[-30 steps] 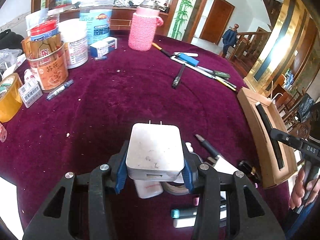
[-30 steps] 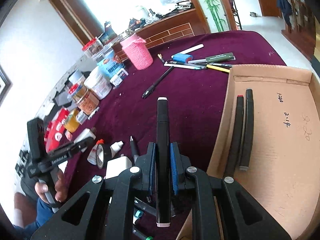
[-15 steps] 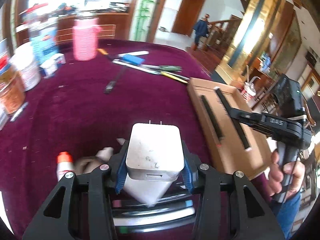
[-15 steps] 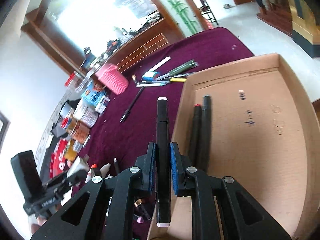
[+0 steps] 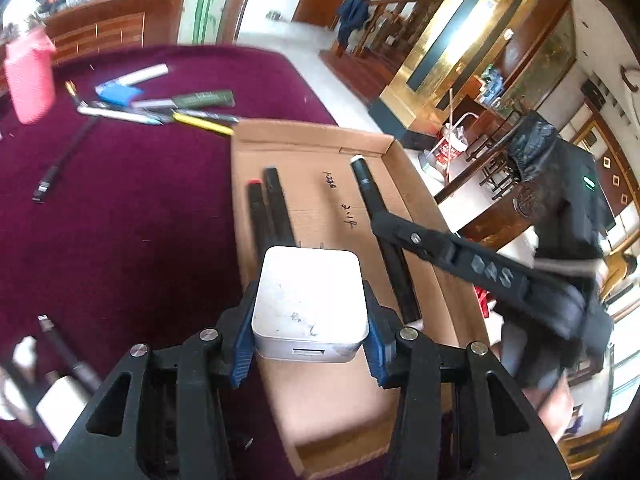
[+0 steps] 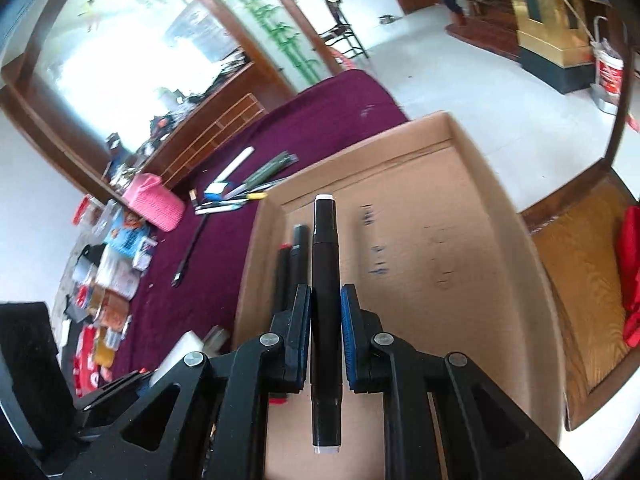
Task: Organize rigid objects
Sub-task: 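Carry the charger and the marker over the cardboard tray, then lower the charger and marker into the tray and open both grippers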
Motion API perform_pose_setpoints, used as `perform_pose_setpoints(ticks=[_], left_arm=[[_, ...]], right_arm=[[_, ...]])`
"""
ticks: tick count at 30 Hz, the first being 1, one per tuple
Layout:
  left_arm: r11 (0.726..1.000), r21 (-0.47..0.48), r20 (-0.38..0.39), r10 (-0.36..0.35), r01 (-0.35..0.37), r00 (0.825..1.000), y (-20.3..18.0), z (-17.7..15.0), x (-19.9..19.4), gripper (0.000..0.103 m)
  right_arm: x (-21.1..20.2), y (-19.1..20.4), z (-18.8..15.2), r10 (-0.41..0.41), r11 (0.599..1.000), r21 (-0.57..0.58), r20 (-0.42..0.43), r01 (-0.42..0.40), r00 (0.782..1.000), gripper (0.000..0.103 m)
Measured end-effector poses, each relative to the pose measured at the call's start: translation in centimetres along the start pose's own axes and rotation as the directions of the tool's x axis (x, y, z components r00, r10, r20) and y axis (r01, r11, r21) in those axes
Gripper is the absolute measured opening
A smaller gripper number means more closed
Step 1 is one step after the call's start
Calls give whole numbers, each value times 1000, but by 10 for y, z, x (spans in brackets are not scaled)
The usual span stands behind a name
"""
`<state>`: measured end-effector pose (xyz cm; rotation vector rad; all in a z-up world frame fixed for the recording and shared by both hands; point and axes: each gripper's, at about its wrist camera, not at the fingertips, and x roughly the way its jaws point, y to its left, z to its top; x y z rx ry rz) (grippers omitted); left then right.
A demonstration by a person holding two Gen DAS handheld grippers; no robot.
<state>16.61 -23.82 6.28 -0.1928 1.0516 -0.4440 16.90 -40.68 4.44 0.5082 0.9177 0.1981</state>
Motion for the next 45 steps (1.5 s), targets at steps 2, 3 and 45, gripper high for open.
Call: perform_pose_setpoints(ticks=[2, 3, 45], left_arm=[[1000, -21, -30, -7, 6, 1000, -3, 8, 15, 44], [1000, -26, -37, -9, 8, 999, -5, 12, 21, 44], [993, 114, -97, 0, 11, 995, -39, -1, 49, 51]], right_arm=[[1, -6, 3, -38, 999, 2, 2, 38, 999, 13], [2, -10, 4, -47, 999, 7, -2, 47, 999, 13], [24, -17, 3, -86, 996, -23, -131, 84, 988, 21]])
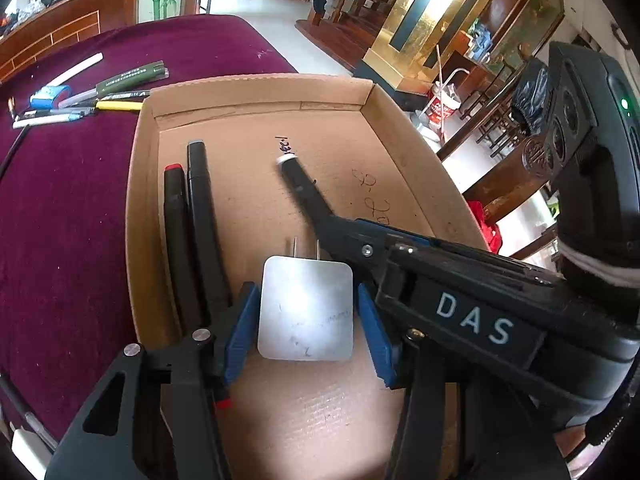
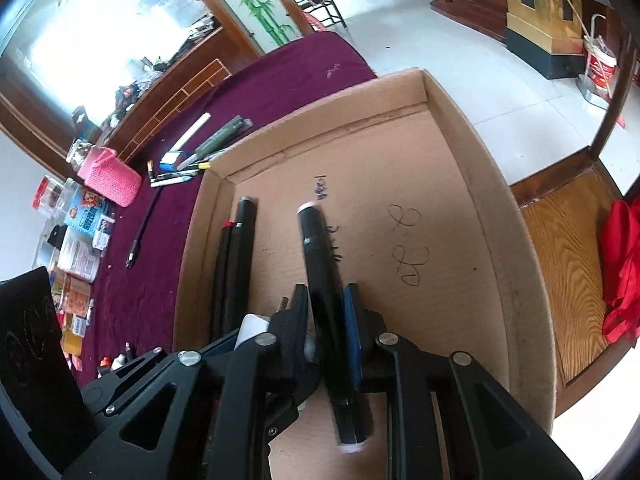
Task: Organize rigid objects
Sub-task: 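Lower the charger and marker into the tray and open both grippers, then grasp the black gold-banded marker with the right gripper while the left gripper returns to the table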
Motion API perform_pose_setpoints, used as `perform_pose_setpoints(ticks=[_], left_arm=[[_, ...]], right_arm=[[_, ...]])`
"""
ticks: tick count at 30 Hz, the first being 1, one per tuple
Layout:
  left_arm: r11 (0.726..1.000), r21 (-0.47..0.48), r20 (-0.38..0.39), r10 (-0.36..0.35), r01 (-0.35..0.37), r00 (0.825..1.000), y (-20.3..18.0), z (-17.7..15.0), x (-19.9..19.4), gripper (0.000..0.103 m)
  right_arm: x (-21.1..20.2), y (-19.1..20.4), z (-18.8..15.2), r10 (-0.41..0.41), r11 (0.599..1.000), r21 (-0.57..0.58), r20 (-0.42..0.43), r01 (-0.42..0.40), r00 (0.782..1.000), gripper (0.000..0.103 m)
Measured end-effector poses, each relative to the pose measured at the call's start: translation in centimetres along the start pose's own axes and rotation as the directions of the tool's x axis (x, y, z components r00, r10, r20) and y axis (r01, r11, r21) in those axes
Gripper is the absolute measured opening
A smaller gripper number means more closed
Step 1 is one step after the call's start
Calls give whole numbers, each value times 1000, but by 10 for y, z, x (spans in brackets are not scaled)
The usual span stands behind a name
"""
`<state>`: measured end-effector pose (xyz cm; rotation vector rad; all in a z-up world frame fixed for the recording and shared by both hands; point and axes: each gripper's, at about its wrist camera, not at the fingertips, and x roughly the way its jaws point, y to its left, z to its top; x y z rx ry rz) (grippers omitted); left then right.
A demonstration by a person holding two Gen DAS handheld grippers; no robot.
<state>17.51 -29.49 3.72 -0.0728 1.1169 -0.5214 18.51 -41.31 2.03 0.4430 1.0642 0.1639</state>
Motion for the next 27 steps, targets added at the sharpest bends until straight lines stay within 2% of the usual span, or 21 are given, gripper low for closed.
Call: perform_pose_setpoints(ticks=[2, 15, 21, 27], left_arm=[[999, -31, -2, -31, 30, 1000, 3, 1, -2, 55], [988, -126, 68, -84, 93, 994, 37, -5, -56, 55], [984, -140, 117, -98, 114, 988, 59, -30, -95, 55], [972, -203, 176, -82, 117, 981, 97, -68, -135, 55]], right_arm=[[-2, 2, 0, 43, 999, 0, 0, -43, 999, 36], [-22, 2, 3, 86, 996, 24, 80, -89, 993, 36], [-24, 8, 3, 102, 994, 17, 95, -104, 990, 36], [-25, 13, 2, 110, 994, -5, 99, -110, 989, 36]])
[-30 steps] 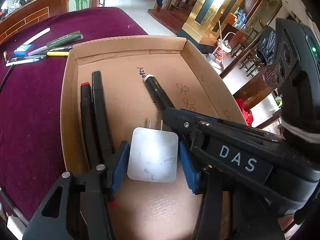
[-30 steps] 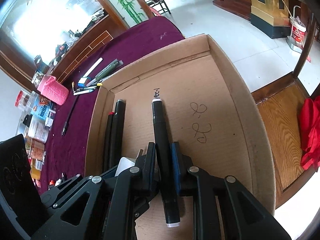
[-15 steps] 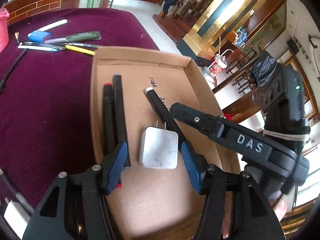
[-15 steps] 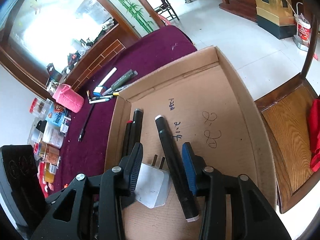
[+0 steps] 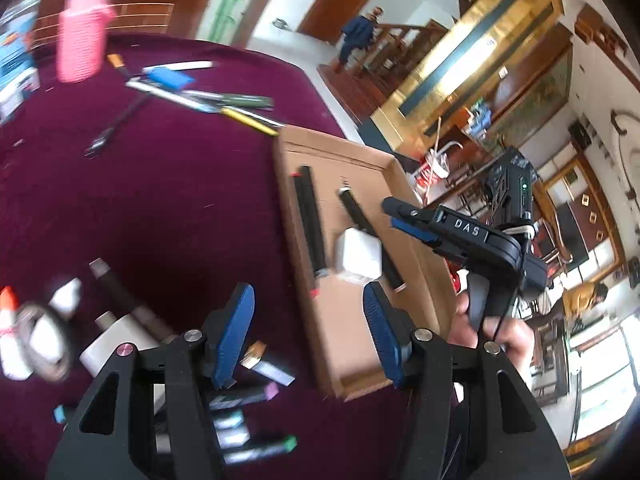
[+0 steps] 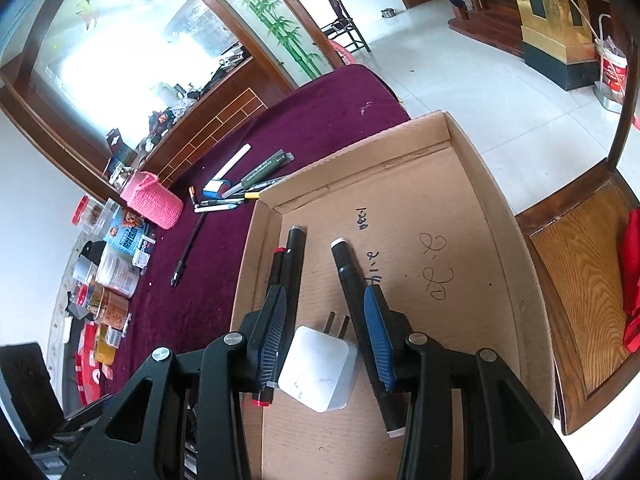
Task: Organize rigid objects
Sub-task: 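Grasp the black gold-banded marker with the right gripper while the left gripper returns to the table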
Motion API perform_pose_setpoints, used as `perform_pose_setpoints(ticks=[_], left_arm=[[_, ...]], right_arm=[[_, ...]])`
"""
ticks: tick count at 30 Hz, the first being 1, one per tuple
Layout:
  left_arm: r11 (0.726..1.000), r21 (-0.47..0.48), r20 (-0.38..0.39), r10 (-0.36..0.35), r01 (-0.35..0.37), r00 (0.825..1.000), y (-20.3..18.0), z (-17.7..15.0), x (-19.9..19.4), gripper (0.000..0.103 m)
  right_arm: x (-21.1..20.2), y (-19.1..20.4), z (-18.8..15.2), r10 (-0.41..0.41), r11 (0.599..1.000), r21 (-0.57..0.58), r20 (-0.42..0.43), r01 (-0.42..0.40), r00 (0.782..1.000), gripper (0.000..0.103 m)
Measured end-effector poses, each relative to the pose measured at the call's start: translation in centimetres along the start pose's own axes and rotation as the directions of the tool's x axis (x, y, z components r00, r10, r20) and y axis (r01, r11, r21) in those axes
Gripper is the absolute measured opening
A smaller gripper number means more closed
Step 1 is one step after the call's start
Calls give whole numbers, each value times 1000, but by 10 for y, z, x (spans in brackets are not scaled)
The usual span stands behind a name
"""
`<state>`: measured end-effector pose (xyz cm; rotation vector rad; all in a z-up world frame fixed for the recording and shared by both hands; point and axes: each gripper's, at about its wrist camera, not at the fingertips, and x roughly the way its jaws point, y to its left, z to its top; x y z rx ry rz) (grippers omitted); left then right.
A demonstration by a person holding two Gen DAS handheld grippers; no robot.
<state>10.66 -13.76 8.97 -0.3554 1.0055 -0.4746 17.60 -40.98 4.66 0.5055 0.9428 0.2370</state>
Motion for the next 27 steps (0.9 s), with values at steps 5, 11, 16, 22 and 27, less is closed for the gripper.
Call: perform_pose_setpoints(ticks=[5, 11, 16, 22, 27], left_arm=[[996, -39, 79, 78, -75, 994, 43, -26, -45, 55], [970, -109, 187, 236, -219, 954, 108, -83, -86, 56], [952, -167, 186, 284, -255, 940, 144, -96, -73, 56], [947, -207, 163, 279, -244, 946, 165, -92, -65, 55], [954, -213, 160, 248, -212, 955, 168, -92, -66, 55]], right_arm=[[1, 12, -4, 14, 999, -42, 0, -14, 1000, 36], [-3, 51, -19, 42, 981, -188, 14, -39, 999, 36], [5, 111, -56, 145, 907, -390, -73, -162, 987, 36], [25, 155, -102, 42, 851, -509, -174, -126, 984, 32], [45, 164, -117, -80, 805, -591, -208, -60, 975, 32]])
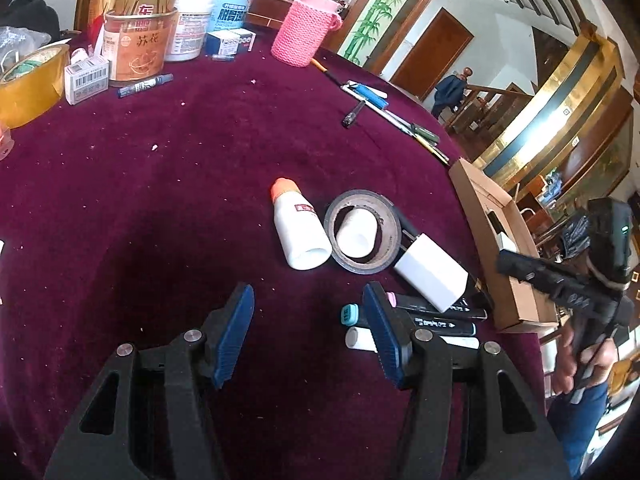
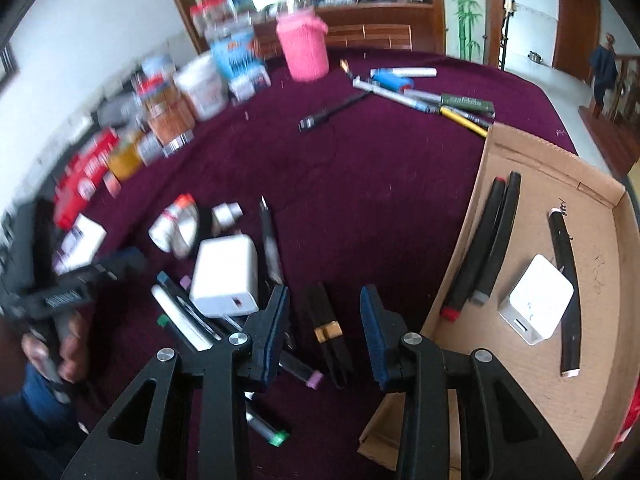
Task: Organize rigid objects
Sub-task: 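Grasp the black gold-banded marker with the right gripper while the left gripper returns to the table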
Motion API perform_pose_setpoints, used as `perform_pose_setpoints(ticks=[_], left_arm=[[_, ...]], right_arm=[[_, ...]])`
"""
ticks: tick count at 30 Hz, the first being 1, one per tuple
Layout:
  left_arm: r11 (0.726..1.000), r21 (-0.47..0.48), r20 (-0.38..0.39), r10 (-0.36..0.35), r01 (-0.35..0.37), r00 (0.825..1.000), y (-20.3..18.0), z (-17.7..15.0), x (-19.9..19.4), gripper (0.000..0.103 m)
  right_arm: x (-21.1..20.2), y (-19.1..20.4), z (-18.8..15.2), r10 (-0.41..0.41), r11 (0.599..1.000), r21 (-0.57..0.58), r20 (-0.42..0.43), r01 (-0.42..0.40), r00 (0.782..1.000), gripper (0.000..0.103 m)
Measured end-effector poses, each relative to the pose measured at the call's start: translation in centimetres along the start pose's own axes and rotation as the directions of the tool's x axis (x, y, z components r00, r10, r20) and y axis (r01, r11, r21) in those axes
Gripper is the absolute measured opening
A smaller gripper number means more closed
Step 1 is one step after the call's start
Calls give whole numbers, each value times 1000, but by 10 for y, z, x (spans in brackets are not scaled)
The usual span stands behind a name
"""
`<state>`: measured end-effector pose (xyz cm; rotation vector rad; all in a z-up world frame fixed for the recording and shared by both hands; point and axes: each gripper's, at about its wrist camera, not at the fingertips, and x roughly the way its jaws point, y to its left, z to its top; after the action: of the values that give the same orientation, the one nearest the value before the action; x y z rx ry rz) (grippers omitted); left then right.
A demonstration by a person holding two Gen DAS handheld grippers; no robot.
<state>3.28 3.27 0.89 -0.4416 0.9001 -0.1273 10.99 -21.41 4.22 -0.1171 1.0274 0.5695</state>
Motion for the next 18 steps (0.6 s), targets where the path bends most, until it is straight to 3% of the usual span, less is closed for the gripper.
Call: perform_pose_setpoints(ticks=[5, 7, 11, 14, 16, 18], left_arm=[[1000, -7, 5, -17, 17, 1000, 2, -2, -5, 55], [1000, -15, 3, -24, 24, 1000, 4, -2, -5, 55], [1000, -18, 2, -19, 19, 1000, 6, -3, -7, 55], [1000, -22, 2, -9, 9, 1000, 5, -3, -8, 55], [999, -41, 0, -24, 24, 1000, 6, 2, -9, 55], [998, -64, -4, -18, 17, 1000, 7, 8, -11, 55]], right_arm=[[21, 4, -11, -93, 994, -62, -85, 87, 992, 32], [28, 5, -12, -114, 991, -81, -100, 106, 988, 18], [34, 12, -13, -139, 987, -99, -103, 129, 985, 15], [22, 5, -4, -119, 993, 4, -27, 119, 993, 15], [9, -8, 2, -53, 993, 113, 65, 45, 997, 15], [4, -12, 2, -18, 990, 139, 114, 2, 993, 15]])
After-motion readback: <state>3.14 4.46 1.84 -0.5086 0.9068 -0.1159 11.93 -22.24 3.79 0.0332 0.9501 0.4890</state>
